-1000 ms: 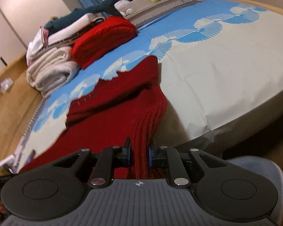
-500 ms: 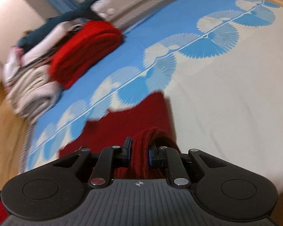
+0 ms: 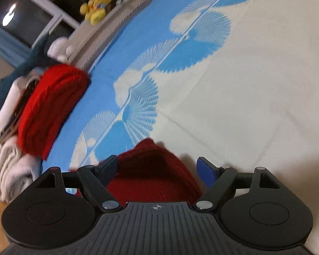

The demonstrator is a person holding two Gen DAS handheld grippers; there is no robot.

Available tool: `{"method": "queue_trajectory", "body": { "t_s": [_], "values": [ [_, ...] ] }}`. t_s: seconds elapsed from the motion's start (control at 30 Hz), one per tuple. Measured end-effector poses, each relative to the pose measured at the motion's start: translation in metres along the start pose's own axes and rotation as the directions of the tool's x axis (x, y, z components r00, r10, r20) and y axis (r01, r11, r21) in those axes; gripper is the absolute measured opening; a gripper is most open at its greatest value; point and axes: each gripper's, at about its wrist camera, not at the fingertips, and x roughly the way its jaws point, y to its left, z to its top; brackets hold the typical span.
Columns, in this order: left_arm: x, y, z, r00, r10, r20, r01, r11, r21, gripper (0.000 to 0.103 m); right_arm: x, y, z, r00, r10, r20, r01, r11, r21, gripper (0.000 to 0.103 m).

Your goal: Fold small clothes

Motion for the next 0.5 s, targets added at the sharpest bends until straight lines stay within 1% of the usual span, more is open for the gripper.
{"method": "queue_trajectory", "body": {
  "t_s": [0.07,0.1,0.17,0.2,0.27,0.37,0.43,0.5],
  "values": [
    [0.003,-0.004,-0.013,0.999,-0.032,-0.023,0.033,0.998,0.046,0.101,-0.01,0.002,0.001,0.997,0.018,0.078,-0.014,0.999,-0.051,0.082],
    [0.007,-0.007,-0.02,0.999,-0.028,-0.027,0.03,0.996,0.08,0.101,-0.014,0.001,-0.001,0.992,0.039,0.123,-0.031,0.997,-0.065,0.082],
    [0.011,-0.012,-0.029,1.0,0.002,-0.003,-0.002,0.989,0.147,0.101,-0.015,-0.005,0.001,0.982,0.058,0.182,-0.05,0.998,-0.049,0.082],
    [0.015,-0.013,-0.033,0.999,0.028,0.021,-0.031,0.983,0.179,0.101,-0.014,-0.008,0.001,0.98,0.054,0.192,-0.048,0.998,-0.036,0.083],
    [0.021,-0.015,-0.037,0.996,0.073,0.055,-0.084,0.97,0.229,0.101,-0.005,-0.01,0.002,0.987,0.022,0.157,-0.017,0.999,-0.039,0.083],
    [0.025,-0.024,-0.035,0.996,0.051,0.074,-0.071,0.951,0.302,0.101,0.014,-0.004,-0.003,0.996,-0.015,0.087,0.024,0.995,-0.098,0.083],
    [0.022,-0.034,-0.035,0.991,0.041,0.126,-0.083,0.933,0.349,0.101,0.022,0.003,-0.01,0.998,-0.039,0.051,0.046,0.99,-0.132,0.083],
    [0.018,-0.047,-0.034,0.983,0.033,0.179,-0.103,0.913,0.395,0.102,0.026,0.012,-0.015,0.999,-0.043,0.031,0.048,0.985,-0.168,0.083]
  ]
}}
